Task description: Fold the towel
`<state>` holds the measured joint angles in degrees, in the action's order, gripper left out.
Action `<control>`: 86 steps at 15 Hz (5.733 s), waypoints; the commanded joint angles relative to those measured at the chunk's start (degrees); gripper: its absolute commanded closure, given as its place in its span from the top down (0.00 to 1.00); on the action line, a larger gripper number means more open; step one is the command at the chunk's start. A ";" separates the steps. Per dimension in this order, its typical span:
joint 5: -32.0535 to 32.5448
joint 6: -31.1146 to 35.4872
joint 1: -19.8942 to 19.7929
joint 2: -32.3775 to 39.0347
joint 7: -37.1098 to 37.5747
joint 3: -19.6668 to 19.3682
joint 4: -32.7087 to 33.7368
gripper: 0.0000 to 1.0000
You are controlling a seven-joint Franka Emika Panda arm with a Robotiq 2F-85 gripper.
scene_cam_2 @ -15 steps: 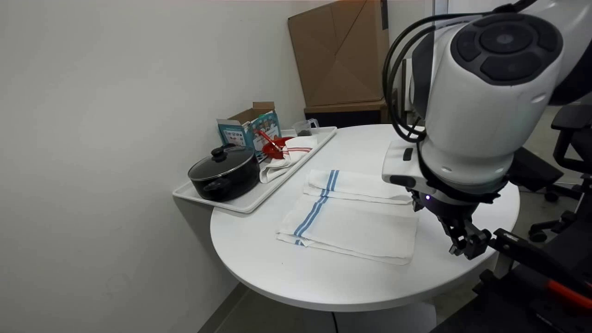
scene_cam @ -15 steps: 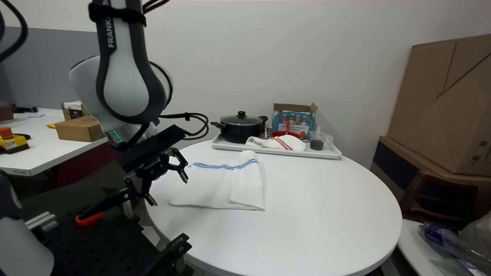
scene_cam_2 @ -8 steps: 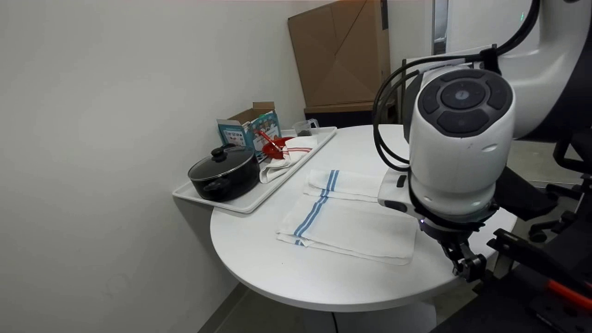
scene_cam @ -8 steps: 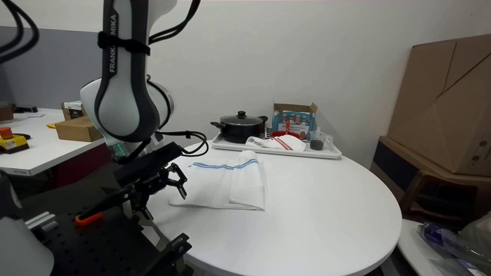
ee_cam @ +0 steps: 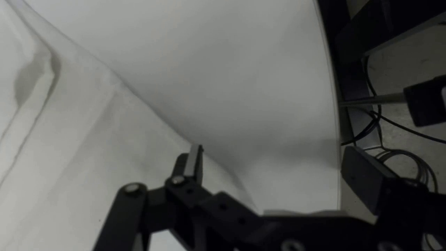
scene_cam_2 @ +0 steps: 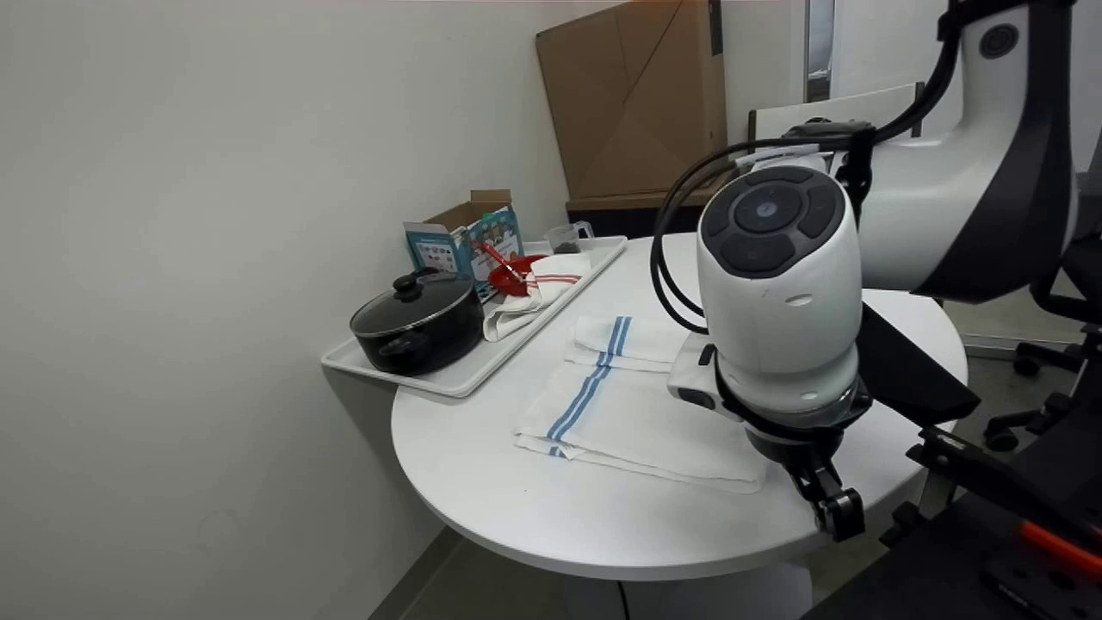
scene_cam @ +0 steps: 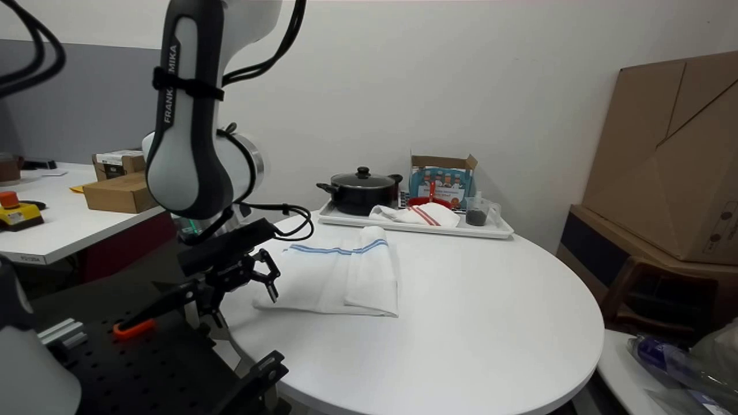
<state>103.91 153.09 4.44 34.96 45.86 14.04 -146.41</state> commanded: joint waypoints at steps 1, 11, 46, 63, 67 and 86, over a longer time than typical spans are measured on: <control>-4.03 0.13 0.49 0.28 -3.77 0.78 1.70 1.00; 0.31 -1.21 1.58 0.79 1.08 1.16 4.43 0.61; -67.76 -3.41 -8.74 -1.36 -7.86 -15.12 21.87 0.01; -95.87 -5.82 -0.69 -13.66 -22.51 -17.85 17.85 1.00; -94.55 -2.25 1.28 -21.17 -20.78 -19.88 16.71 1.00; -83.28 9.94 2.91 -15.20 -12.17 -28.31 8.29 1.00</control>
<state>17.98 159.30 4.83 16.11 28.67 -10.95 -136.92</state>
